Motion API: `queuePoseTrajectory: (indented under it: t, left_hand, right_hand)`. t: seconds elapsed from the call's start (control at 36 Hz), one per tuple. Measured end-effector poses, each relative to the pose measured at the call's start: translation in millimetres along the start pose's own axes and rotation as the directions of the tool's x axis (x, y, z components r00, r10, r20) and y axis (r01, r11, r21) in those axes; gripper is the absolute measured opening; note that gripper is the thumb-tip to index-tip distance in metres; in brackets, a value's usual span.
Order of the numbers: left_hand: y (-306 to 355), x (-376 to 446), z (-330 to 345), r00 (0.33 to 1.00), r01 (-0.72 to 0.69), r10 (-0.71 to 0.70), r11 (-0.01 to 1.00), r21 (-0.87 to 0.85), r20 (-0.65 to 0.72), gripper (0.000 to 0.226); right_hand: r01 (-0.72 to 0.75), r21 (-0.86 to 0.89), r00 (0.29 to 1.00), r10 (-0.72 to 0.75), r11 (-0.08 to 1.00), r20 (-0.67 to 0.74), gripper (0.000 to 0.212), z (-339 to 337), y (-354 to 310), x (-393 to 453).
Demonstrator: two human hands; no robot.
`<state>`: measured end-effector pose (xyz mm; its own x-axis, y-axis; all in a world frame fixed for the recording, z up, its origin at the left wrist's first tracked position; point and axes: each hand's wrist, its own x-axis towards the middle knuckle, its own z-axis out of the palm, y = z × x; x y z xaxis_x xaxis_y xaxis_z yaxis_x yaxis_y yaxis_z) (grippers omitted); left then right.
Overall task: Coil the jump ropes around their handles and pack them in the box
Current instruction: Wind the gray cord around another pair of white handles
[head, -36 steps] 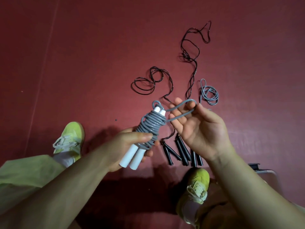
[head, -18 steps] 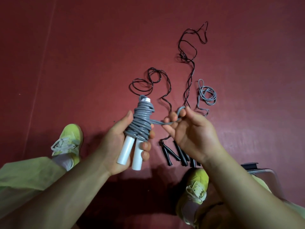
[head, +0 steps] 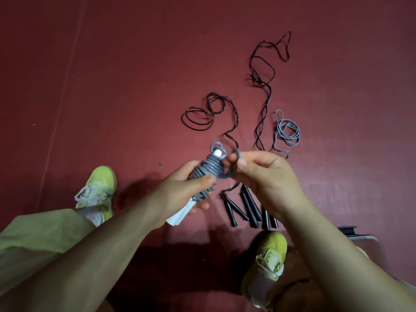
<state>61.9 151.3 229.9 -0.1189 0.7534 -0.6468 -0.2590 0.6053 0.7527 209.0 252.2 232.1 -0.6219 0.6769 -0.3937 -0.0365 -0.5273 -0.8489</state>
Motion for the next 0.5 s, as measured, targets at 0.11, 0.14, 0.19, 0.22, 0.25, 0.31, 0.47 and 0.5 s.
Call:
queuePoseTrajectory:
  t: [0.11,0.14,0.19,0.22,0.25,0.31,0.47,0.5]
  left_hand:
    - [-5.8,-0.6,2.5,1.0,0.012,-0.014,0.996,0.086,0.022,0.019]
    - [-6.8,-0.3,3.3,1.0,0.018,-0.021,0.995,0.102,0.021,0.022]
    - [-8.1,0.9,4.2,1.0,0.019,-0.021,0.992,0.127,0.014,0.025]
    - [-8.5,2.0,4.5,1.0,0.015,-0.015,0.991,0.132,0.003,0.028]
    - [-8.7,2.2,5.1,1.0,0.01,-0.008,0.991,0.136,-0.011,0.034]
    - [-8.2,2.2,6.6,0.999,-0.006,0.011,0.991,0.131,-0.039,0.044]
    - [-2.8,-0.7,12.9,0.995,-0.055,0.048,0.995,-0.085,-0.086,0.025]
    - [-2.6,-0.9,12.5,0.996,-0.047,0.04,0.995,-0.083,-0.076,0.022]
  right_hand:
    - [-0.044,-0.08,0.998,0.041,0.996,-0.04,0.012,3.6,3.4,-2.2]
    - [-0.062,-0.075,0.997,0.058,0.995,-0.056,0.014,4.3,4.3,-2.4]
    - [-0.103,-0.026,0.992,0.101,0.994,-0.073,0.013,5.1,6.6,-2.3]
    - [-0.13,0.021,0.989,0.131,0.991,-0.073,0.01,5.2,6.7,-2.3]
    - [-0.161,0.079,0.983,0.167,0.984,-0.077,0.011,4.8,6.9,-2.1]
    - [-0.218,0.177,0.967,0.238,0.96,-0.096,0.013,2.6,7.9,-0.9]
    - [-0.314,0.36,0.89,0.404,0.879,-0.212,0.01,-4.8,12.6,4.0]
    - [-0.315,0.37,0.888,0.41,0.874,-0.211,0.009,-4.6,12.9,4.4]
